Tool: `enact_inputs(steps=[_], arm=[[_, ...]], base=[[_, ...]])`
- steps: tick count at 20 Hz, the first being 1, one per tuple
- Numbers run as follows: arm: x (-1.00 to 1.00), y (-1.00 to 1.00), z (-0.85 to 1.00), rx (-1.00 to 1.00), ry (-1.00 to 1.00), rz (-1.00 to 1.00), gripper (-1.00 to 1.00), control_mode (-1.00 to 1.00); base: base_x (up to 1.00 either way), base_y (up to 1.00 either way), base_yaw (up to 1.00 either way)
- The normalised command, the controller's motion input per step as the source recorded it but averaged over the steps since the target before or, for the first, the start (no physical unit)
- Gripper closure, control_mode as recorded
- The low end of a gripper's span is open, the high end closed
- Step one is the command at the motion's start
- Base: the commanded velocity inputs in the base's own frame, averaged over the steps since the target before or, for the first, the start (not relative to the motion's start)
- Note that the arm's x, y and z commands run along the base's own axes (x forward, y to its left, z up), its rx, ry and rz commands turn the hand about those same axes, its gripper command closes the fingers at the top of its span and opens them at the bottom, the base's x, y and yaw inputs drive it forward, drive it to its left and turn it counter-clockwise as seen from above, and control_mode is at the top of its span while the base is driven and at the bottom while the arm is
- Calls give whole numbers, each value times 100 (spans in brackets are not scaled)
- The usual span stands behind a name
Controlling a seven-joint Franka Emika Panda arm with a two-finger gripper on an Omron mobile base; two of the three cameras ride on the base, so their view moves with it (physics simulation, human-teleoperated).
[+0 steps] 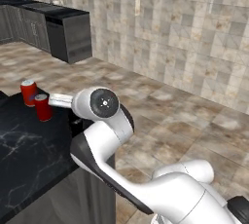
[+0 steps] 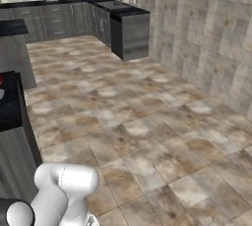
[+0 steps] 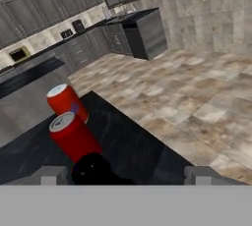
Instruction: Move the drinks to the dining counter.
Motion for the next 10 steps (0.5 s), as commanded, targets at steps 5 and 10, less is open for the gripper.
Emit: enact_inputs(steps=[5,10], arm=[[-6,0,20,0,0,0,-100,-100],[-12,0,49,0,0,0,-100,-100]], base=[[0,0,0],[0,0,0]])
